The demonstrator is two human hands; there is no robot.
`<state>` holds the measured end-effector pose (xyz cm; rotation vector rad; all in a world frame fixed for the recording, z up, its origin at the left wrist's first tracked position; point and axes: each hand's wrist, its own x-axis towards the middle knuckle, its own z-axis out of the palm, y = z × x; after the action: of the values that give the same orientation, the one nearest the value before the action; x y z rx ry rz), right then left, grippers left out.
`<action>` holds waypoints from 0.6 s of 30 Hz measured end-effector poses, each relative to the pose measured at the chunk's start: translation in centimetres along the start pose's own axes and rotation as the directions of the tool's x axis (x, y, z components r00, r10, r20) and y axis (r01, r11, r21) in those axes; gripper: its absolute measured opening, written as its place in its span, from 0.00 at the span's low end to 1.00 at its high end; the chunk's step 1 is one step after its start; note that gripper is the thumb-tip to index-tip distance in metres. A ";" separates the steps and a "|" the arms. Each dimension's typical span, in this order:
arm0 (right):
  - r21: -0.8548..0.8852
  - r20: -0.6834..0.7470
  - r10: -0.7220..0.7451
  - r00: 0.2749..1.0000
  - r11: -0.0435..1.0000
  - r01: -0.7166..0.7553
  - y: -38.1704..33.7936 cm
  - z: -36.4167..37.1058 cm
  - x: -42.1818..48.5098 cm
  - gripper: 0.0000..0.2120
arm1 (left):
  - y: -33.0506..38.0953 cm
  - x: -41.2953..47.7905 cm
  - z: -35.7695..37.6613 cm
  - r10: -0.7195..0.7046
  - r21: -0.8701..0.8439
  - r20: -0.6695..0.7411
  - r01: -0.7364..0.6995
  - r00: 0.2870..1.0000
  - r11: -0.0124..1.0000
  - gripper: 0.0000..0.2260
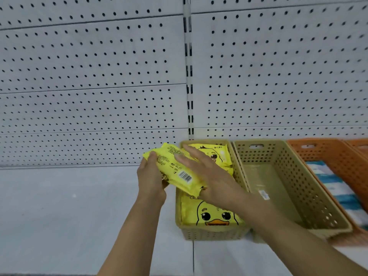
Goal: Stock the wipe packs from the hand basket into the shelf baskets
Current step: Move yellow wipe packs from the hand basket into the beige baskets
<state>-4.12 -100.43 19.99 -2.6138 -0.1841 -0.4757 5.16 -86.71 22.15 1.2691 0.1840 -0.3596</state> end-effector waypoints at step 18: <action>0.302 -0.036 0.862 0.506 0.492 -0.816 1.5 -2.1 -0.2 0.28 | -5.0 -0.4 -1.0 0.142 0.737 0.676 -0.663 0.723 -0.133 0.16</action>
<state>-4.59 -102.79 21.01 -2.0286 1.0268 -0.2826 3.06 -86.98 17.48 2.5717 -1.1357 -0.0705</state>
